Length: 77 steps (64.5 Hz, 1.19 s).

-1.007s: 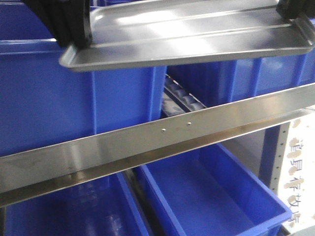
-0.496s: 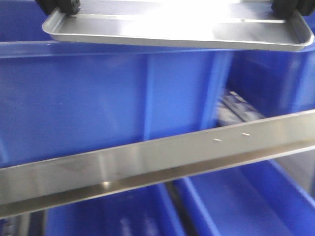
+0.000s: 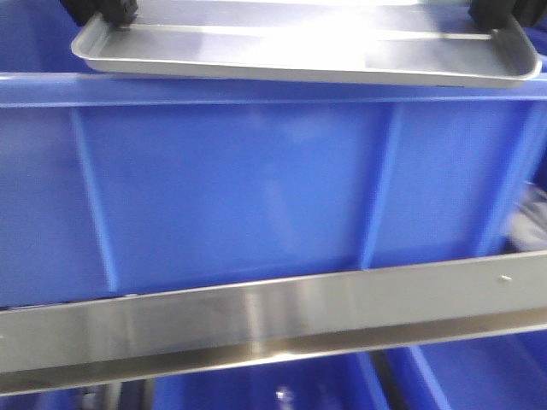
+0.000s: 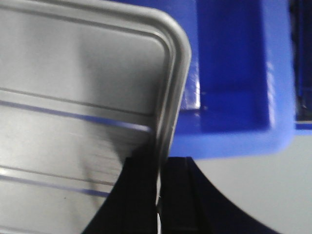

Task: Grab silver tray and place in blue box
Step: 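Carry the silver tray over the blue bin on the shelf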

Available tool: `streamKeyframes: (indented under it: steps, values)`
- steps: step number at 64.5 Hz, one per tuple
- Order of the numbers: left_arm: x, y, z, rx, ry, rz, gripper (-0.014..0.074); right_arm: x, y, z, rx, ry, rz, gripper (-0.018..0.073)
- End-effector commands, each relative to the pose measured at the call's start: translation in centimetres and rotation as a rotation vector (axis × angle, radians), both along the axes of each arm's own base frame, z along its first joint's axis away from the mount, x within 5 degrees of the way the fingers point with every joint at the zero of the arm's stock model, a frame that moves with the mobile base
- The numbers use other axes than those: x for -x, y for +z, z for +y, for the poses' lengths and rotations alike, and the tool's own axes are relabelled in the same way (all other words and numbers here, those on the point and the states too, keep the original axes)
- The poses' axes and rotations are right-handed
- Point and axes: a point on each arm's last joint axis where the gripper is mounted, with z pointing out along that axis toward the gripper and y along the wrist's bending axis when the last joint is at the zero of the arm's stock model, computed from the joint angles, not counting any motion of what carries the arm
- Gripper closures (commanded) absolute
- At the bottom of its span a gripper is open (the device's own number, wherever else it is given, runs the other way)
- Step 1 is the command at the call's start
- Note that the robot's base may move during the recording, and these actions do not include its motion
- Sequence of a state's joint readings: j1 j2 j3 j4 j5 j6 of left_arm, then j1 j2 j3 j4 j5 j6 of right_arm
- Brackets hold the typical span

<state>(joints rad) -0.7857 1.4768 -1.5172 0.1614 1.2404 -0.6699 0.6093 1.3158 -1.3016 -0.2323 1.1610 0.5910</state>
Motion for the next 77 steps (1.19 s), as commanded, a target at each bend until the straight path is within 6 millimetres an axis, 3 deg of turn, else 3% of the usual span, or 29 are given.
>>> streamKeyframes:
  steps: [1,77]
  values:
    - [0.42,2.65,1.15,0.025,0.004,-0.124,0.0693,0.32,1.86,-0.74,0.015,0.016,-0.084,0.0503]
    - [0.12,2.82,1.23,0.018,0.006,-0.161,0.0693,0.32,1.85,-0.75,0.016,0.016,-0.083,0.0503]
